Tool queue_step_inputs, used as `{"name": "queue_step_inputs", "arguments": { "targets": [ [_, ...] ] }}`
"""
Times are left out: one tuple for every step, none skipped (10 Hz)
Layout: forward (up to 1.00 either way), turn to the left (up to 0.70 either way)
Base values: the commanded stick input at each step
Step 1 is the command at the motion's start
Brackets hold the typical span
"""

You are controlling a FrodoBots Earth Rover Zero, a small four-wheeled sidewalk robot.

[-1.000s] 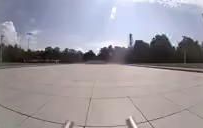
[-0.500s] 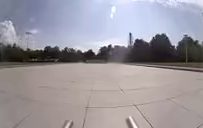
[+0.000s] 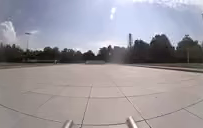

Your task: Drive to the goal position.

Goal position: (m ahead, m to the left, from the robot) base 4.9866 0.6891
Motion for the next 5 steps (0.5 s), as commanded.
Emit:
{"name": "queue_step_inputs", "arguments": {
  "targets": [
    [0.7,0.03],
    [0.7,0.02],
    [0.7,0.02],
    [0.7,0.02],
    [0.7,0.02]
  ]
}}
